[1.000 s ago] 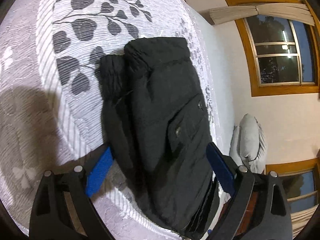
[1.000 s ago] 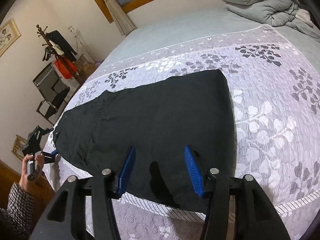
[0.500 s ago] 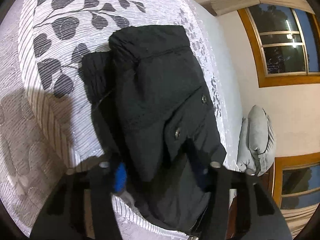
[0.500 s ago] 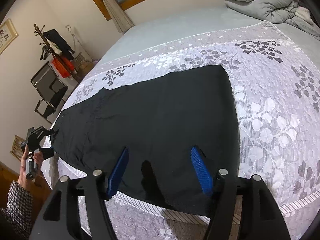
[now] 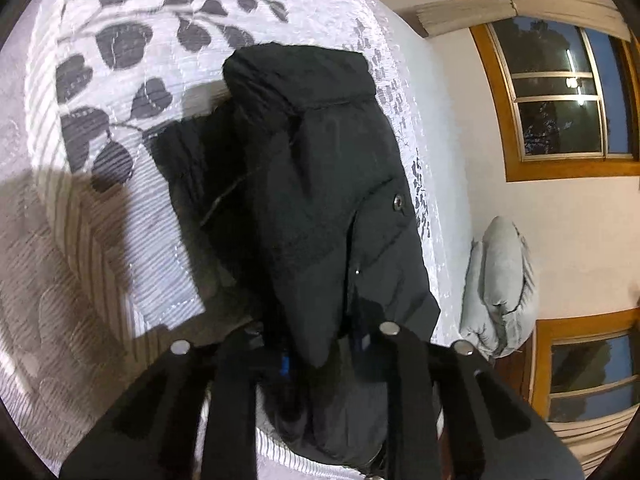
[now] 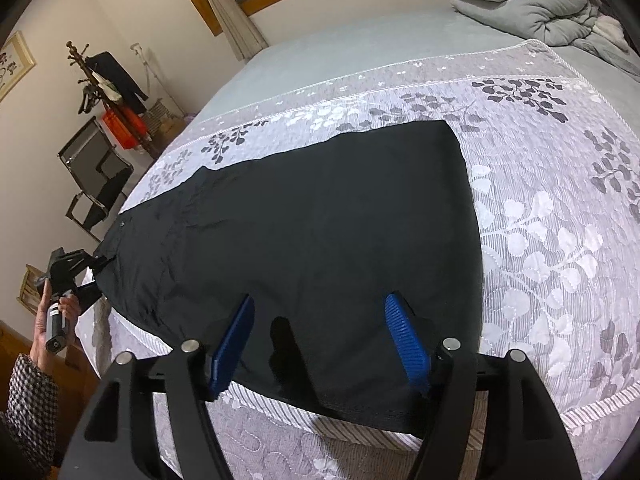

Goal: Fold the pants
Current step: 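Grasp the folded pants end with the left tool and lift it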

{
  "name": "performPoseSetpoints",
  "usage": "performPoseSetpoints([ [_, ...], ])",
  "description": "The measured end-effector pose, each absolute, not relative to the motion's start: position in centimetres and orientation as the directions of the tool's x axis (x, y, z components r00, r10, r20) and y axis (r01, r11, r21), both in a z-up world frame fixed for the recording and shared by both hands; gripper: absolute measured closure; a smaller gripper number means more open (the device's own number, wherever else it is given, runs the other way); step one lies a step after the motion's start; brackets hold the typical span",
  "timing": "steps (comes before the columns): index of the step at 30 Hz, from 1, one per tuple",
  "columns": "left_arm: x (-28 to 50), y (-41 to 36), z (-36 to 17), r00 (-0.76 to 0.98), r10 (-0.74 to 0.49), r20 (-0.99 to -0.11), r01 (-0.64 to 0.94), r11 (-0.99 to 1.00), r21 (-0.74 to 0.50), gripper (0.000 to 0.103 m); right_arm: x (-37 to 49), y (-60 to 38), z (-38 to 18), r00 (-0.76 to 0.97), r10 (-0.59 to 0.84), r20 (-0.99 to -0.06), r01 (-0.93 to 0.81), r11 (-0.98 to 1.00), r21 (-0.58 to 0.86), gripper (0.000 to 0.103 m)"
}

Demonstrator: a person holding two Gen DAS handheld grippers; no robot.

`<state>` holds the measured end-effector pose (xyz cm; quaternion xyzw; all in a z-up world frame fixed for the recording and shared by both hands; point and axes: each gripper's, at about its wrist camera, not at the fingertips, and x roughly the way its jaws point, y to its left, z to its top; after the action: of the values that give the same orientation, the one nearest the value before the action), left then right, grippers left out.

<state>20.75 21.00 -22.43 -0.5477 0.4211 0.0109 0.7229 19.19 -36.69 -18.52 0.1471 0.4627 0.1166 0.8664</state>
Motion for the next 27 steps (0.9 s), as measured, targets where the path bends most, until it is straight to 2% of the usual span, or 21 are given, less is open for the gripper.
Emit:
performPoseSetpoints([
  [1,20.8,21.2,-23.0,0.647,-0.455,-0.612,-0.479,0.383,-0.79,0.075,19.2,-36.7,-18.6,0.544,0.337,-0.769,-0.067,0.93,0.361,0.034],
  [5,20.8,21.1,-23.5,0.668,-0.46,-0.586,-0.464,0.359,-0.81,0.085,19.2,-36.6,-18.7,0.541,0.331,-0.773,-0.068,0.933,0.352,0.034],
  [13,20.6,20.4,-22.6,0.684,-0.427,-0.592,-0.45,0.392,-0.802,0.091,19.2,-36.3,-18.8,0.539,0.326,-0.777,-0.075,0.937,0.341,0.031],
  [27,20.3,18.8,-18.8,0.733,-0.4,-0.55,-0.341,0.484,-0.806,0.092,19.0,-38.1,-18.5,0.558,0.319,-0.766,-0.032,0.931,0.364,0.031],
])
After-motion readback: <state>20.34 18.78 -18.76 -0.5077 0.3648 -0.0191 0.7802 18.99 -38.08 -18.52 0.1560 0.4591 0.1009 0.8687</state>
